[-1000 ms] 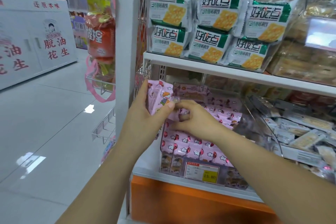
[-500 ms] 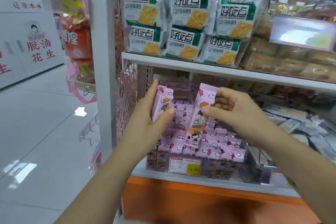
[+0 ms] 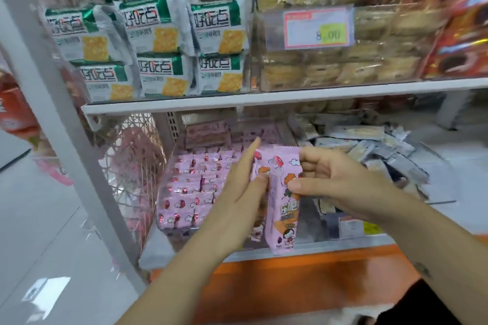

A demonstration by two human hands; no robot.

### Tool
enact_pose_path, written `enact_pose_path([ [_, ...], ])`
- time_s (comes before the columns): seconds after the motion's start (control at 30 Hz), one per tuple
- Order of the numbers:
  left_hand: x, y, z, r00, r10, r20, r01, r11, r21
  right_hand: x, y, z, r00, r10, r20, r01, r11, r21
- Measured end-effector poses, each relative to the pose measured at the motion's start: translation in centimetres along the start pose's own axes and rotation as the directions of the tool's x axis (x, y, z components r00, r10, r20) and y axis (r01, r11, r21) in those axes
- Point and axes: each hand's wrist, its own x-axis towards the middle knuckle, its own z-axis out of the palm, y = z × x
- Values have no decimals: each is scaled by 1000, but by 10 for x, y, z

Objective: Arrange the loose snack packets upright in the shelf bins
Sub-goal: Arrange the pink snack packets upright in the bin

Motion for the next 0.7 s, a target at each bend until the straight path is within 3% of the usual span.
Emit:
enact_pose_path([
  [0.2, 31, 4, 12, 997, 76, -32, -76, 997, 9, -3, 2, -26, 996, -38, -77, 41, 998, 43],
  [0.33, 57, -4, 12, 963, 236, -133, -211, 962, 175, 7, -1, -37, 968, -142, -208, 146, 989, 5],
  [0.47, 83, -11, 14, 927, 318, -201, -247, 918, 311, 23, 10, -45, 942, -195, -274, 183, 981, -71],
  [0.6, 104, -27, 17, 938, 264, -226, -166, 912, 376, 38, 25, -48, 928, -233, -291, 215, 972, -90],
  [0.7, 119, -35, 17, 946, 205, -253, -130, 950, 284, 48, 34, -50, 923, -239, -302, 224, 971, -82],
])
